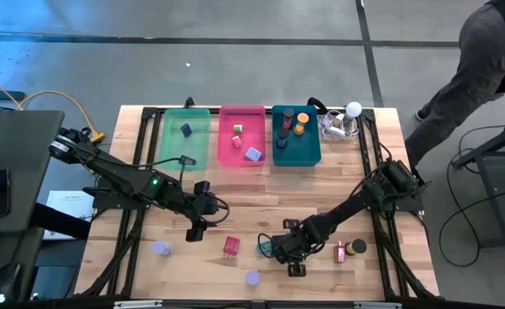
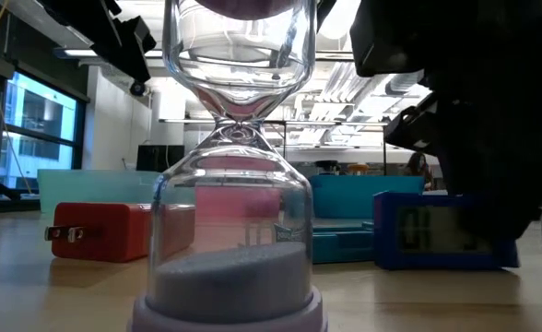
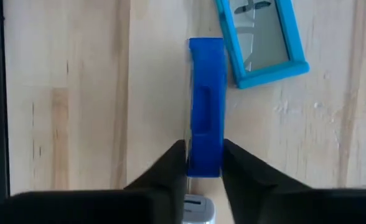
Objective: Pick & Place Office items
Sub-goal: Put the dark blue digital timer into the green bin
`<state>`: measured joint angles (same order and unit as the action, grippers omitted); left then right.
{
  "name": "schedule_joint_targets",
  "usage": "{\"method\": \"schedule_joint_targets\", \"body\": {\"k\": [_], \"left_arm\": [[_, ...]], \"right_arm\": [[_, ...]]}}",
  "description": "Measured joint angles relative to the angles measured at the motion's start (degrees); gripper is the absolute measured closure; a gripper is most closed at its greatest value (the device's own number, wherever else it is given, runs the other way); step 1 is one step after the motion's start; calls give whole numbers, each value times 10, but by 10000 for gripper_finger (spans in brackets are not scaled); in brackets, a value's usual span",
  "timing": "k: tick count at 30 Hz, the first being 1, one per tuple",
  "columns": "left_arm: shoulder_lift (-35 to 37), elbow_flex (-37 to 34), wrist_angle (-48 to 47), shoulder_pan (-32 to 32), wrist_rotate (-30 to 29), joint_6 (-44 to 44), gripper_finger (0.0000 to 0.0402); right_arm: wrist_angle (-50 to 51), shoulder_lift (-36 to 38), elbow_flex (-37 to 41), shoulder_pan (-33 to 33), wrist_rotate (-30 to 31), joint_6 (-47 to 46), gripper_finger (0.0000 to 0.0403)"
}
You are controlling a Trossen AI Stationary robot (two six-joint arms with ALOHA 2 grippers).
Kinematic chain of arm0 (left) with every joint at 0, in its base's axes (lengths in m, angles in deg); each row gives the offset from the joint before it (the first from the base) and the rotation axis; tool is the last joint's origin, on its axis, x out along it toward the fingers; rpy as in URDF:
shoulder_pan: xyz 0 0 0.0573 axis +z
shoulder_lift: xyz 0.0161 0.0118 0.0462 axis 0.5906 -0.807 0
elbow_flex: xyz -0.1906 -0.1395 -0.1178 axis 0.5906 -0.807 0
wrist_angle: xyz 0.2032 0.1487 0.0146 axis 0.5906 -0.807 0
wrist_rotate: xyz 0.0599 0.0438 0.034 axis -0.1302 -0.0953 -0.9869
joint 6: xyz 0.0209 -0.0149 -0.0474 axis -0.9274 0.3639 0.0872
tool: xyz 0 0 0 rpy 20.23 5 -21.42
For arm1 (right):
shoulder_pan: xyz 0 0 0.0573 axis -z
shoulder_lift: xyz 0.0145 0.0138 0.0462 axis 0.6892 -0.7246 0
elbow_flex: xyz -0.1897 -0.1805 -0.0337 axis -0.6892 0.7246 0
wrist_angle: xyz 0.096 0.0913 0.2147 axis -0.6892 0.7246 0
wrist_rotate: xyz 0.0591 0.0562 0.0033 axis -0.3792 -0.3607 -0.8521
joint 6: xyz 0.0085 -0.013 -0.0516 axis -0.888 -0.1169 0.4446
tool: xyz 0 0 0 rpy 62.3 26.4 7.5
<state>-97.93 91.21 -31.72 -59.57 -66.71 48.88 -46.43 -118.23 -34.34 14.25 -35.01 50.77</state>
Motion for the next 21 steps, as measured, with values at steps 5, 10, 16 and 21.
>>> {"method": "schedule_joint_targets", "body": {"k": [5,10,16,21], "left_arm": [[0,0,0,0,0,0,165],[0,0,0,0,0,0,165],[0,0,19,0,-1,-32,165],[1,0,67,-11,-17,-110,165]], "right_arm": [[0,1,0,2,-9,12,357],[12,16,0,1,7,13,357],[57,64,0,-17,90,1,357],[70,102,0,-35,161,-12,357]]}}
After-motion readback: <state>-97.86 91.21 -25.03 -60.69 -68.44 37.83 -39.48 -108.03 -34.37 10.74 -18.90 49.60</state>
